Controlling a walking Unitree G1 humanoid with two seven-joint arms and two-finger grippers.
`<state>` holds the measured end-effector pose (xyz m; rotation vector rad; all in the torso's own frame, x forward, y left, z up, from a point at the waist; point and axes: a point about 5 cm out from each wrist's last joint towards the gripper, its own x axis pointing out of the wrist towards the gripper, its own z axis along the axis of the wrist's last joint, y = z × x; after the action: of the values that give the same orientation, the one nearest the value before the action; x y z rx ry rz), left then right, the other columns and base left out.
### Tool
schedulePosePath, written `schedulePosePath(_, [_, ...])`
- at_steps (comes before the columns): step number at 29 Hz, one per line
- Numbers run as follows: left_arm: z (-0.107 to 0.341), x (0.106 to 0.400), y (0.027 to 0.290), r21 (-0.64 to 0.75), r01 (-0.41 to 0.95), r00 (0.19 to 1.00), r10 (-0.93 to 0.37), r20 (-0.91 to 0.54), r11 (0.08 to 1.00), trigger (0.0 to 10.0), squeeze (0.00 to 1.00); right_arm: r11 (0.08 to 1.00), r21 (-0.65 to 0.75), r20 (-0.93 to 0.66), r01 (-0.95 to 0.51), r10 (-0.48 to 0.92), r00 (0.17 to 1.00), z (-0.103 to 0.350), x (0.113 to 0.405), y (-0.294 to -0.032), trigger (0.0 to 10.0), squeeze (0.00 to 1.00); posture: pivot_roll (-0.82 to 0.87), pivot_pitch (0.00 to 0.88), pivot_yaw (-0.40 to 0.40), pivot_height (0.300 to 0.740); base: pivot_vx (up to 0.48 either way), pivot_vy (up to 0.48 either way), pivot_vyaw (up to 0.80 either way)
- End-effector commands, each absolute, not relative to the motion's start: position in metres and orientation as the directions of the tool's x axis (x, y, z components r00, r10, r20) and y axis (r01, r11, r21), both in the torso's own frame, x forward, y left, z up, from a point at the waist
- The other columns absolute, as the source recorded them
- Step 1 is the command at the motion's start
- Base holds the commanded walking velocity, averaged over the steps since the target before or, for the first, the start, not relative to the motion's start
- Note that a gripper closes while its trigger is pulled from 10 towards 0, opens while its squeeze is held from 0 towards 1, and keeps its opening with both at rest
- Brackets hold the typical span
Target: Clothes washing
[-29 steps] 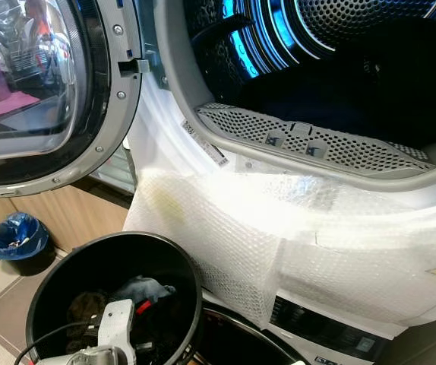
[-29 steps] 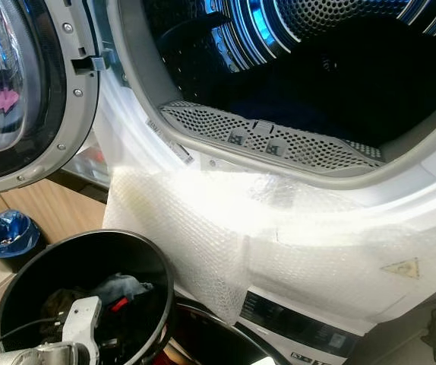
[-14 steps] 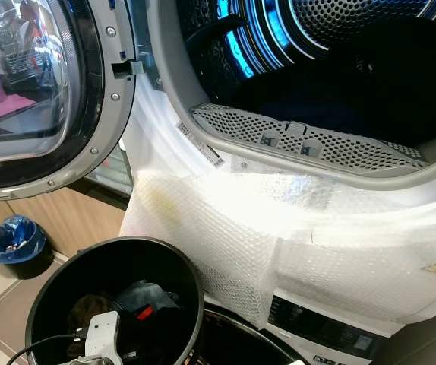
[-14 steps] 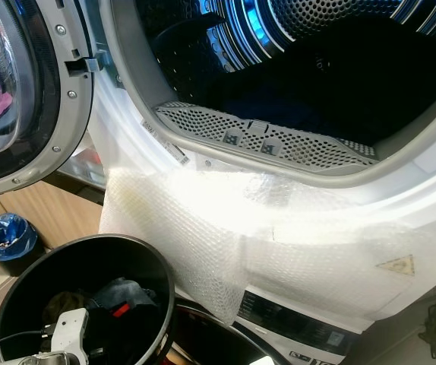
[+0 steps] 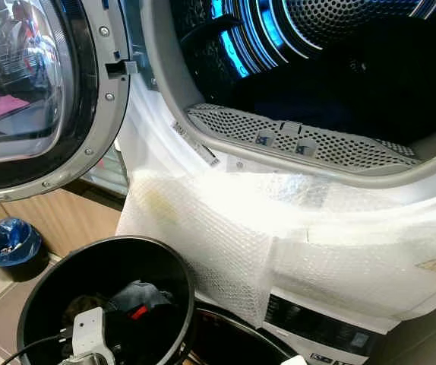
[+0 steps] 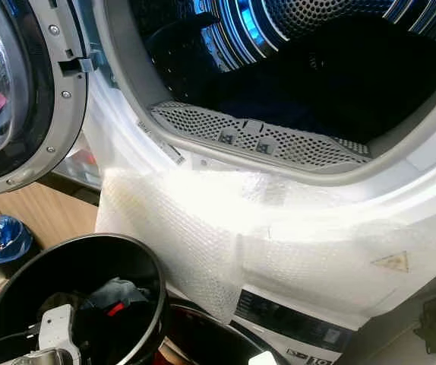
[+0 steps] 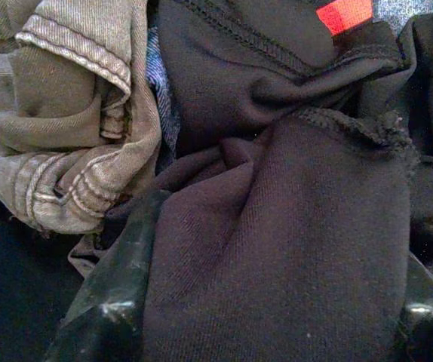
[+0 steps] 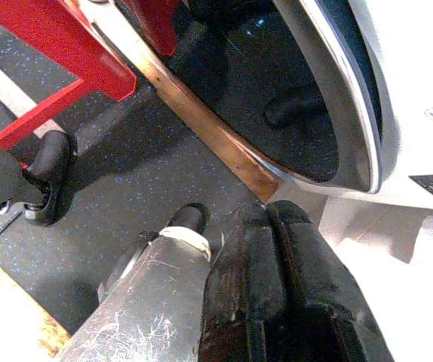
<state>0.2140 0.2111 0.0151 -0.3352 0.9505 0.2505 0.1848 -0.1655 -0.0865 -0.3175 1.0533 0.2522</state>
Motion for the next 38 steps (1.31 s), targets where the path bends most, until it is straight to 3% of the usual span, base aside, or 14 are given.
schedulePosePath(1, [0.005,0.203,0.222,-0.103,-0.423,0.498,0.136,-0.857,0.9,0.0,0.0,0.927,-0.126,-0.883,-0.353,0.057,0.466,-0.087,0.185,-0.165,10.0,0.0,0.06,0.053,-0.012,0.74,0.0,0.0,0.0])
schedulePosePath(9, [-0.001,0.192,0.229,-0.113,-0.537,0.462,0.179,-0.869,0.836,0.0,0.0,0.922,-0.112,-0.885,-0.37,0.076,0.46,-0.086,0.186,-0.164,10.0,0.0,0.07,0.058,-0.019,0.74,0.0,0.0,0.0])
schedulePosePath(23, [0.008,0.171,0.268,-0.015,-0.795,0.373,0.469,-0.801,0.607,0.0,0.0,0.923,-0.096,-0.885,-0.373,0.092,0.456,-0.086,0.186,-0.164,10.0,0.0,0.07,0.073,-0.034,0.74,0.0,0.0,0.0])
schedulePosePath(31, [0.043,0.185,0.278,-0.057,-0.82,0.476,0.623,-0.621,0.57,0.0,0.0,0.922,-0.105,-0.89,-0.374,0.081,0.45,-0.087,0.182,-0.17,10.0,0.0,0.08,0.0,-0.036,0.74,0.0,0.0,0.0])
schedulePosePath(36, [0.087,0.206,0.279,-0.052,-0.774,0.599,0.704,-0.38,0.631,0.0,0.0,0.928,-0.123,-0.878,-0.351,0.063,0.475,-0.083,0.19,-0.177,10.0,0.0,0.08,0.008,-0.04,0.74,0.0,0.0,0.0])
schedulePosePath(38, [0.092,0.207,0.279,-0.054,-0.777,0.603,0.716,-0.353,0.627,0.0,0.0,0.934,-0.122,-0.876,-0.336,0.058,0.479,-0.082,0.191,-0.178,10.0,0.0,0.08,0.006,-0.043,0.74,0.0,0.0,0.0])
